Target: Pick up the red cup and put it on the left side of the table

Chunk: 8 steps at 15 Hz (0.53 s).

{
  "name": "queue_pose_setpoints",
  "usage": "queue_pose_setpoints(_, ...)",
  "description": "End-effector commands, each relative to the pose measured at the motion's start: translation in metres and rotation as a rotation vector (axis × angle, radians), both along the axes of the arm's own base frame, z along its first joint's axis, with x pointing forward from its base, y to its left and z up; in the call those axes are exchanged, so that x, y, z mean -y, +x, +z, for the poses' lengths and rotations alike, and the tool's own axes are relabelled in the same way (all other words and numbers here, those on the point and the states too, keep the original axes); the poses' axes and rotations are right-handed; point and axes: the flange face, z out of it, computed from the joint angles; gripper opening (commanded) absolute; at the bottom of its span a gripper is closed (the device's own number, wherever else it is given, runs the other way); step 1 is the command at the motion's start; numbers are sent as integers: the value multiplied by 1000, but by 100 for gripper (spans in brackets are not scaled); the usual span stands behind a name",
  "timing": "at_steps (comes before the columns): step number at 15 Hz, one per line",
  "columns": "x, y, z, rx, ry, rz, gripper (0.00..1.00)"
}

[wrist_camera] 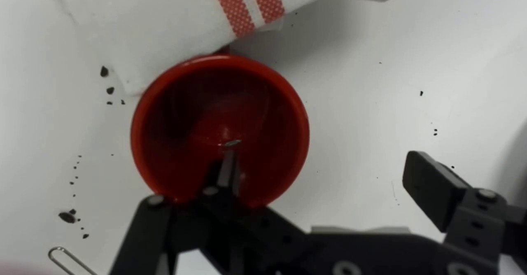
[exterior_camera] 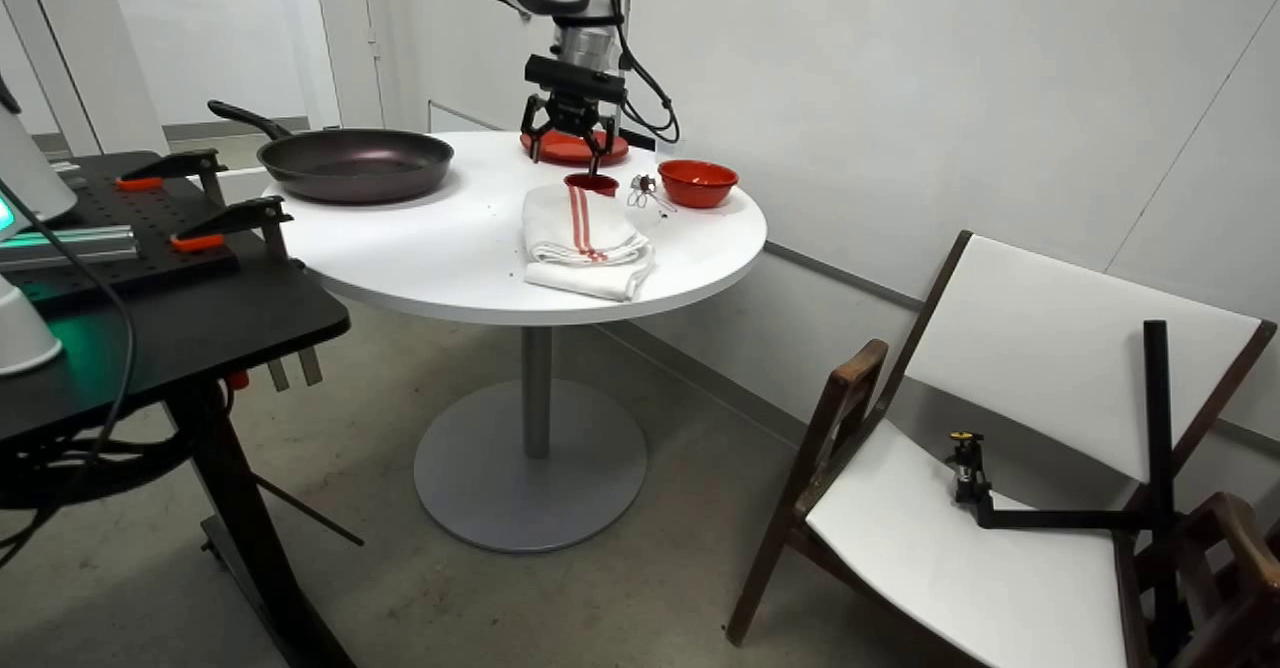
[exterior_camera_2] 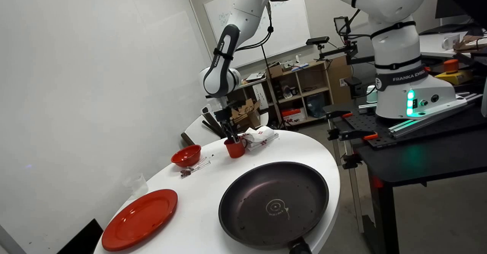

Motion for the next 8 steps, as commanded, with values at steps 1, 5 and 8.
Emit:
queue_pose_setpoints(1, 5, 10, -11, -15, 27, -30, 100)
queue_pose_setpoints(5, 6, 14, -22, -25, 25, -45, 100)
queue_pose_setpoints(8, 7, 17, -28, -30, 24, -54, 100)
